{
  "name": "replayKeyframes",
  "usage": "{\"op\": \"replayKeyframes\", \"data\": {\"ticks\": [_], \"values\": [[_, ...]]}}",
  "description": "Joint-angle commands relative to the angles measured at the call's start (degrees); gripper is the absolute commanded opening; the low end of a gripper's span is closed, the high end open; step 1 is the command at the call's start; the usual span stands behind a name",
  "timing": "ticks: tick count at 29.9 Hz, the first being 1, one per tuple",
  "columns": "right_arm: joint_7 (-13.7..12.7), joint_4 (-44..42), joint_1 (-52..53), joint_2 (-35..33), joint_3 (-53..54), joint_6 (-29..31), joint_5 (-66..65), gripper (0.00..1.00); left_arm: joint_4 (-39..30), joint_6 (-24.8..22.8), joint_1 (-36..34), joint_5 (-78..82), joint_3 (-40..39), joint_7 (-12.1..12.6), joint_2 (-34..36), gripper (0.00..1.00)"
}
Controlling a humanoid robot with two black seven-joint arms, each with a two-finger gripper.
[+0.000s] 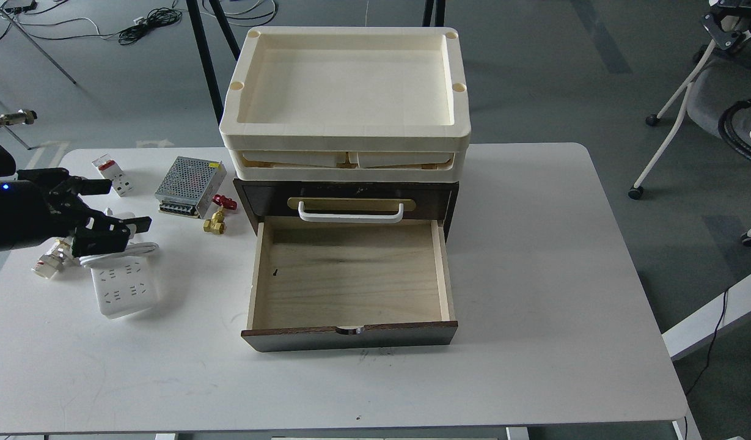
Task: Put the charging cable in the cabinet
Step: 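Lower the left gripper over the white power strip and its cable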
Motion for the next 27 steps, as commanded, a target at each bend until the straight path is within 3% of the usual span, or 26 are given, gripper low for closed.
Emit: {"op": "replayKeyframes", "data": {"ticks": [1,13,27], "values": [[0.0,0.0,-0.24,0.0,-0.01,0.0,0.0,1.0,8.03,0.02,0.18,7.07,0.08,0.01,-6.34,0.99],[0.0,0.17,-0.94,-0.79,-0.01,0.0,0.0,1.0,20.51,0.45,1.15,10.87,5.52,0.01,-17.77,0.87],[0.0,0.17,-1.29,-0.71,-0.1,0.0,0.0,1.0,36.69,7.83,1.15,10.78,15.71,0.01,-24.72,0.77]]}}
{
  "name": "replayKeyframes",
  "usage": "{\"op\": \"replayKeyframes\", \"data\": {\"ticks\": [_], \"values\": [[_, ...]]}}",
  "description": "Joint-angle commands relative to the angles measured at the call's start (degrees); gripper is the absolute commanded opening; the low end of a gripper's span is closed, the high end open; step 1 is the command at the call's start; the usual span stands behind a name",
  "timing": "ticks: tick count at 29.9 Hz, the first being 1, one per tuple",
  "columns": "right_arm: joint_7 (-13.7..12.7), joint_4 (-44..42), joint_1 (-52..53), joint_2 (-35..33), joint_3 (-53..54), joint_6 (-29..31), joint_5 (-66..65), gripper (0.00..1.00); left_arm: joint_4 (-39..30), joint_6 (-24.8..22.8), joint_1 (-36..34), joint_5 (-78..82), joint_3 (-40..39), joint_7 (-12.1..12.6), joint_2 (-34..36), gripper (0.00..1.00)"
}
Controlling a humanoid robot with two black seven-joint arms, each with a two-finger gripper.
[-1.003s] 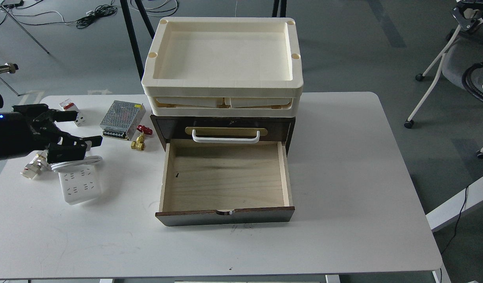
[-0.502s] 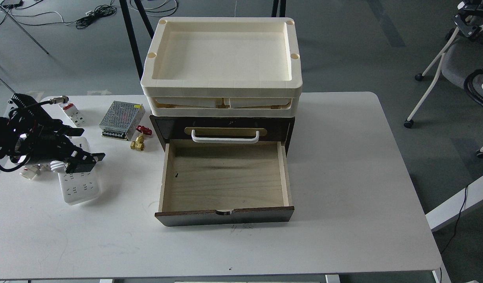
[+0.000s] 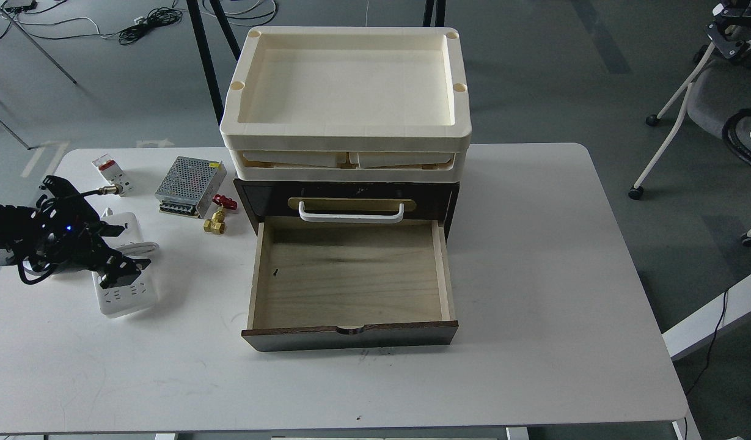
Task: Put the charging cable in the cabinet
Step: 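Lower the left gripper over the white power strip and its cable, then close the left gripper on the white power strip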
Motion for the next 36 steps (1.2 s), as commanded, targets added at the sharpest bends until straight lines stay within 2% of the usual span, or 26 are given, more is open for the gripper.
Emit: {"op": "replayKeyframes", "data": {"ticks": [1,5,13,19,23,36], "values": [[0.0,-0.01,-0.34,0.06,0.0,0.0,0.0,1.0,3.74,2.08,0.06,-0.13,2.32,0.0,-1.67,0.76],[0.0,-0.01,-0.34,0.06,0.08,0.0,0.0,1.0,7.52,3.31,0.33,-0.21,3.38,0.0,-3.7,0.73],[0.0,-0.01,-0.43,-0.03,0.0,0.0,0.0,1.0,7.97,4.54,0.42,-0.3,3.73,0.0,-3.97,0.69],[0.0,-0.09,-0.78,-0.03,0.08,0.0,0.0,1.0,7.97,4.8,0.94,-0.21,3.73,0.0,-3.7,0.53],[0.0,-0.09,-0.87,-0.03,0.08,0.0,0.0,1.0,8.4,7.26,1.29,-0.21,3.82,0.0,-3.79,0.45],[0.0,-0.01,-1.22,-0.03,0.08,0.0,0.0,1.0,9.46,7.44,2.44,-0.13,3.82,0.0,-4.23,0.34]]}}
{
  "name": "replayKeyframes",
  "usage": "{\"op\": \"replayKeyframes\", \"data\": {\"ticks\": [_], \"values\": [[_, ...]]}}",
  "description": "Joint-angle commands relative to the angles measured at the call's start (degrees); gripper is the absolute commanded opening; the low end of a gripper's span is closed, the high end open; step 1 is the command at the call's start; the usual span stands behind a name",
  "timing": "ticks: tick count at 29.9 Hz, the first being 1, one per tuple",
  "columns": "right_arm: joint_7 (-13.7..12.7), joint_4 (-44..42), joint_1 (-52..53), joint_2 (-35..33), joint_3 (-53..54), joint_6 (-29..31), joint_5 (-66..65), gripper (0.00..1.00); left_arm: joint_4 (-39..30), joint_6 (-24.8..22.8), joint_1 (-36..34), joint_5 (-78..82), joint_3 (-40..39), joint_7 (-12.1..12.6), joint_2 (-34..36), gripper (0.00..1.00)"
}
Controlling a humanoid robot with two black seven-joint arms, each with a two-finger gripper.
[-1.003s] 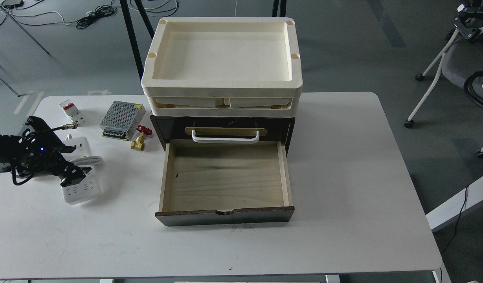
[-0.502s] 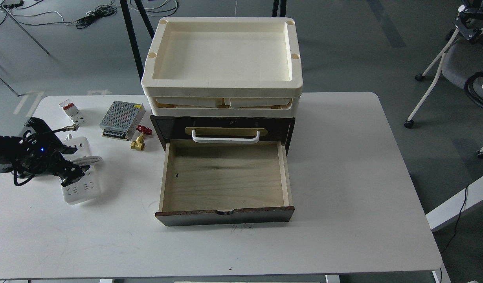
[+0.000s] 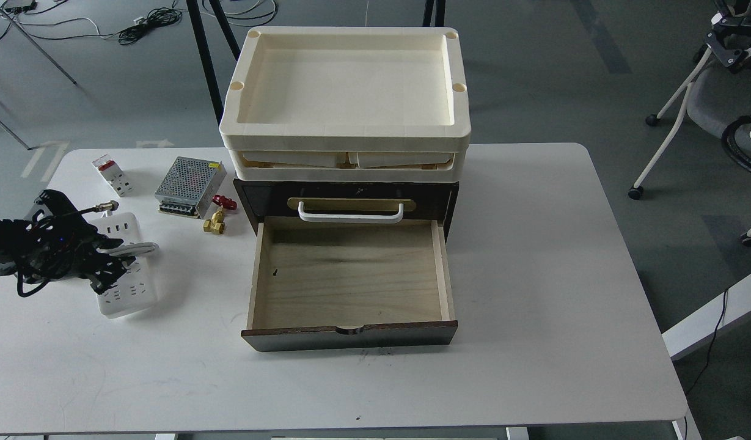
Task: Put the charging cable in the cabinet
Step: 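Close the left gripper on the white power strip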
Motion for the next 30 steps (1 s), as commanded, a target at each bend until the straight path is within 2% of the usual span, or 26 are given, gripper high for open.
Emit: {"op": "replayKeyframes", "data": {"ticks": [1,6,13,16,23,27,30], "values": [[0.0,0.09,-0.16,0.01,0.0,0.0,0.0,1.0,0.46,0.0,0.2,0.0,0.0,0.0,-0.2,0.34],[0.0,0.09,-0.16,0.01,0.0,0.0,0.0,1.0,1.16,0.18,0.82,-0.09,-0.09,0.0,-0.38,0.29],[0.0,0.0,-0.16,0.01,0.0,0.0,0.0,1.0,1.78,1.05,0.73,-0.35,-0.09,0.0,-0.82,0.09],[0.0,0.09,-0.34,0.01,0.0,0.0,0.0,1.0,2.04,2.55,0.73,-0.7,-0.18,0.0,-0.82,0.04],[0.0,0.09,-0.51,0.01,0.08,0.0,0.0,1.0,2.22,4.13,-0.41,-1.14,-1.14,0.0,-0.56,0.02],[0.0,0.09,-0.51,-0.08,0.08,0.0,0.0,1.0,1.17,4.49,-3.3,-2.46,-0.88,0.0,0.15,0.02],[0.0,0.0,-0.51,-0.08,0.08,0.0,0.0,1.0,-2.42,4.22,-4.01,-3.07,-1.23,0.0,3.12,0.02]]}}
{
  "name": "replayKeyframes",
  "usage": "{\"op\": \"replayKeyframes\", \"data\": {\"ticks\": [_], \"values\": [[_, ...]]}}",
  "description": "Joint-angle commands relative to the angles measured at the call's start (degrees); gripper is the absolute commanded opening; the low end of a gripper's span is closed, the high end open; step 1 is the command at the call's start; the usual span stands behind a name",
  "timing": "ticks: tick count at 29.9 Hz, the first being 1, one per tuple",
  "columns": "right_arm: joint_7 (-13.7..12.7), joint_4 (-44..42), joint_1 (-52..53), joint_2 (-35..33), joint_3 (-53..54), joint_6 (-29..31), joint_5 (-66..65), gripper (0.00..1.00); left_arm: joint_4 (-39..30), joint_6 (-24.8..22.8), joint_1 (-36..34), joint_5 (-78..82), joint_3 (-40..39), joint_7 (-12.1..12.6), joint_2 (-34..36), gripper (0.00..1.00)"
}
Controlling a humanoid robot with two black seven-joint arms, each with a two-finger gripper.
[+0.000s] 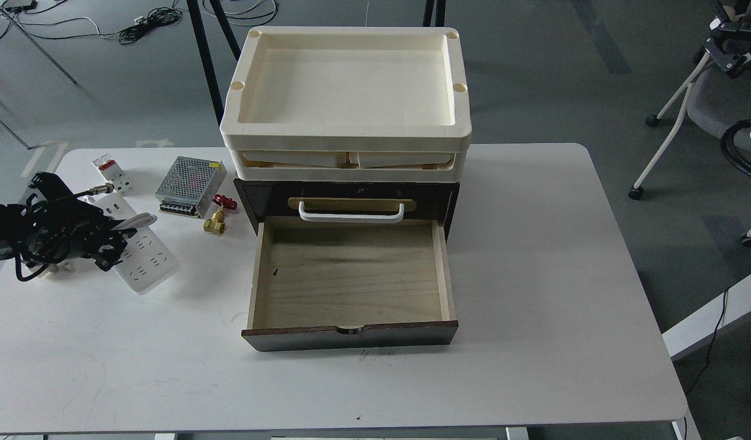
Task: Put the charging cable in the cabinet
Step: 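Close the left gripper on the white power strip, then lift the power strip and carry it into the open drawer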
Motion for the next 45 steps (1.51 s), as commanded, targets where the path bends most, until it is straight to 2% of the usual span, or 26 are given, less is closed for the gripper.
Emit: {"op": "replayKeyframes", "data": {"ticks": [1,8,13,17,21,23,26,30,35,39,45], "values": [[0.0,-0.08,0.0,-0.06,0.0,0.0,0.0,1.0,-5.3,-0.36,-1.35,-0.97,-0.21,0.0,4.09,0.02],[0.09,-0.08,0.0,-0.06,0.0,0.0,0.0,1.0,-27.61,-6.5,-5.66,-2.21,-1.08,0.0,19.64,0.02],[0.09,-0.08,0.0,-0.05,0.17,0.0,0.09,1.0,-40.8,-10.54,-6.46,-4.57,-2.58,0.0,29.31,0.02],[0.09,0.27,0.0,0.12,0.0,0.0,0.09,1.0,-54.33,-11.43,-5.93,-7.29,-2.32,0.0,36.69,0.02],[0.09,0.01,0.0,0.12,0.18,0.0,0.09,1.0,-65.85,-12.48,-3.74,-11.6,-1.97,0.0,39.61,0.02],[0.09,0.01,-0.09,0.12,0.18,0.0,0.09,1.0,-69.2,-13.62,-2.07,-14.23,-2.14,0.0,39.44,0.02],[0.09,0.01,-0.26,0.03,0.18,0.0,0.09,1.0,-69.31,-14.33,-1.27,-18.01,-2.14,0.0,37.08,0.02],[0.09,-0.16,-0.35,-0.05,0.53,0.0,0.09,1.0,-69.31,-19.15,-2.06,-28.9,-3.02,0.0,30.57,0.02],[0.09,-1.39,-0.53,-2.16,1.14,0.0,0.09,1.0,-68.08,-23.2,-1.89,-39.11,-9.25,0.0,21.96,0.02],[0.0,-3.24,-1.32,-4.44,1.14,0.0,0.18,1.0,-63.17,-23.56,-1.71,-48.16,-10.41,0.0,15.19,0.02],[0.09,-4.82,-2.64,-8.14,1.23,0.0,0.18,1.0,-55.43,-22.68,-0.48,-53.26,-11.02,0.0,4.38,0.02]]}}
